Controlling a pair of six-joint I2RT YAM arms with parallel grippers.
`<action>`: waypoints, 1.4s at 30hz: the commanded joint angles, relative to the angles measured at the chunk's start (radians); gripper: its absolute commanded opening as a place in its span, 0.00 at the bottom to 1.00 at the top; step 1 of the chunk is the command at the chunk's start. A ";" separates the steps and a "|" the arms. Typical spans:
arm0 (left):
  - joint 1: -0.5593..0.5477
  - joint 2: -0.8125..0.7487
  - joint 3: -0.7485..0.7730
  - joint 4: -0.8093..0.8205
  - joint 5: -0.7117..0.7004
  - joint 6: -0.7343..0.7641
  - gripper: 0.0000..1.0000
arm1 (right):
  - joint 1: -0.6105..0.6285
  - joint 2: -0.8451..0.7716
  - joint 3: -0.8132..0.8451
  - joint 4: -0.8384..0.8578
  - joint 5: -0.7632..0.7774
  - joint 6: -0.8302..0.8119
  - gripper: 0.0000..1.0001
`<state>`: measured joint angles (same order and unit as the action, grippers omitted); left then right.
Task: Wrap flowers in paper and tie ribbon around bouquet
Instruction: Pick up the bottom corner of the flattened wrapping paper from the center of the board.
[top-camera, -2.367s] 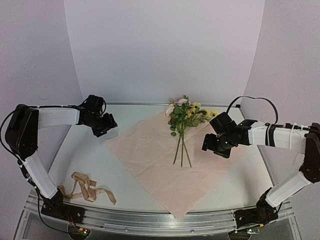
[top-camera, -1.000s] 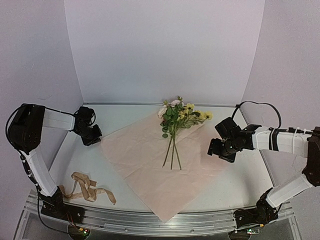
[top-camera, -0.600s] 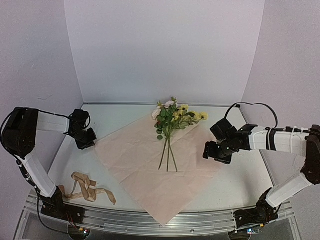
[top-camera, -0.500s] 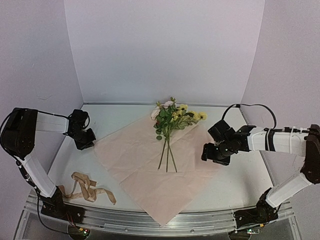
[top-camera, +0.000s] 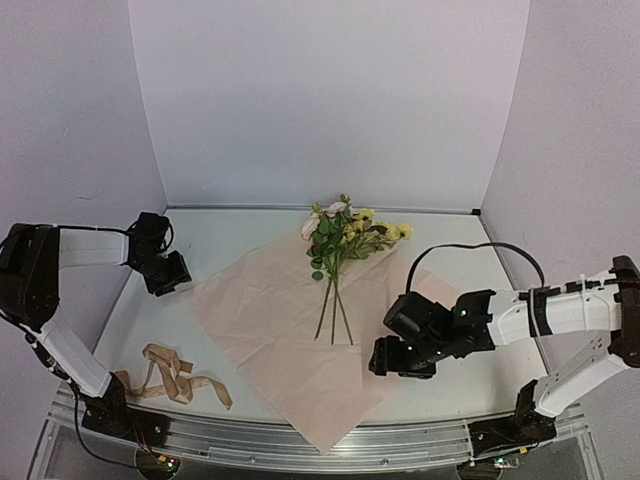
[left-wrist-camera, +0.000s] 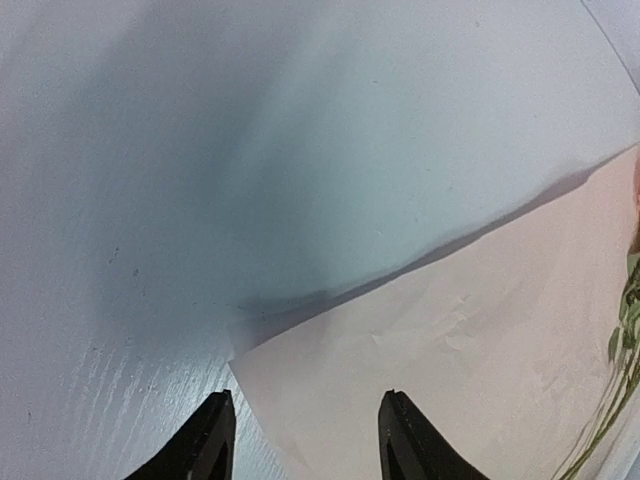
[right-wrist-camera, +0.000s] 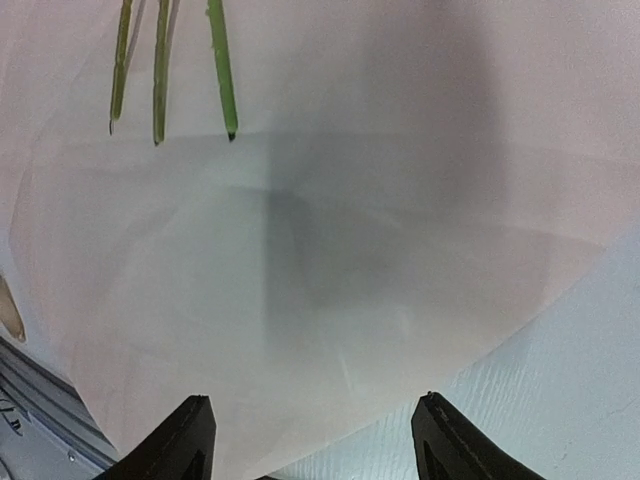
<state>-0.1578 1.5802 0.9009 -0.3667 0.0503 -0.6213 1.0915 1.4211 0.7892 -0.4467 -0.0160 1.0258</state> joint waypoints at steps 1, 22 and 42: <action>-0.033 -0.127 0.029 -0.031 -0.007 0.007 0.60 | 0.073 -0.099 -0.120 0.146 -0.001 0.264 0.70; -0.387 -0.350 -0.078 0.028 0.005 -0.072 0.65 | 0.374 -0.036 -0.370 0.628 0.199 0.957 0.69; -0.414 -0.432 -0.078 0.022 0.063 -0.047 0.65 | 0.445 0.063 -0.385 0.834 0.324 1.086 0.45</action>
<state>-0.5584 1.1844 0.8207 -0.3744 0.0877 -0.6807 1.5228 1.5255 0.4026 0.4406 0.2458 1.9914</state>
